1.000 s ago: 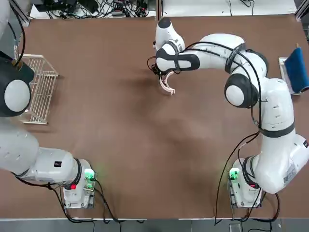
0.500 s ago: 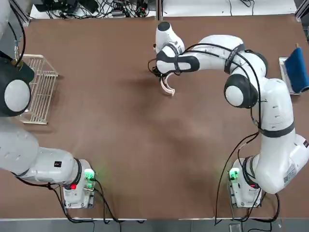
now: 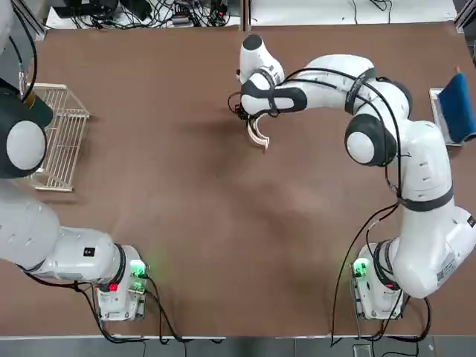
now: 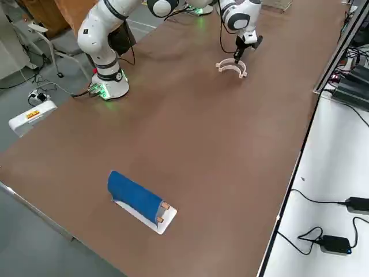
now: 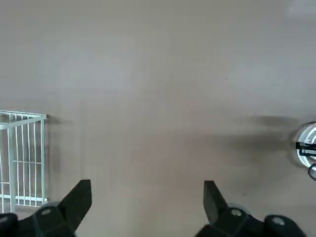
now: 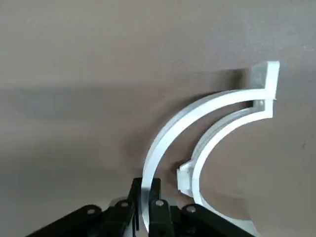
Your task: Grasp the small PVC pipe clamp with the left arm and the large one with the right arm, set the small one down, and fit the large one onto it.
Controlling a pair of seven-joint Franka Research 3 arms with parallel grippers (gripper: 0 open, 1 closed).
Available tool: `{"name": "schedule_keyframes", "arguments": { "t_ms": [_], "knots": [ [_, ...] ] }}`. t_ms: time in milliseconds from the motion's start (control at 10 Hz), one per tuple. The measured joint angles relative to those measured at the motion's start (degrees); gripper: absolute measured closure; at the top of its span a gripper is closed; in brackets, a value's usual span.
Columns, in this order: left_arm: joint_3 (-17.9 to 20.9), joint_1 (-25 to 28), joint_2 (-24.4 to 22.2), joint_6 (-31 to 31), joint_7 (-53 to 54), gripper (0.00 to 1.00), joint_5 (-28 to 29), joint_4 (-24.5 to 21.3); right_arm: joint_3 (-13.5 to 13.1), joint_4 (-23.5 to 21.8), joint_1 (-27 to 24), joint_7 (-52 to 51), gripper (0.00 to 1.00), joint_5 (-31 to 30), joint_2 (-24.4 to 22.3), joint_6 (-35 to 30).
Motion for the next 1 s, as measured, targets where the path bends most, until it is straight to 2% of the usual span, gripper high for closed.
{"name": "schedule_keyframes", "arguments": {
  "t_ms": [600, 800, 900, 1000],
  "knots": [
    [0.00, -0.17, 0.02, 0.00, 0.00, 0.00, 0.00, -0.26, -0.08, -0.31, -0.01, 0.03, 0.88, -0.04, 0.04, 0.34],
    [0.02, -0.06, 0.03, 0.00, 0.00, 0.00, 0.00, -0.29, -0.25, -0.29, -0.12, 0.07, 0.81, -0.04, 0.04, 0.34],
    [0.03, -0.03, 0.04, 0.00, 0.00, 0.00, 0.00, -0.30, -0.32, -0.26, -0.18, 0.07, 0.69, -0.04, 0.04, 0.34],
    [0.04, 0.00, 0.04, 0.00, 0.00, 0.00, 0.00, -0.30, -0.34, -0.13, -0.28, 0.07, 0.65, -0.04, -0.01, 0.34]
  ]
}}
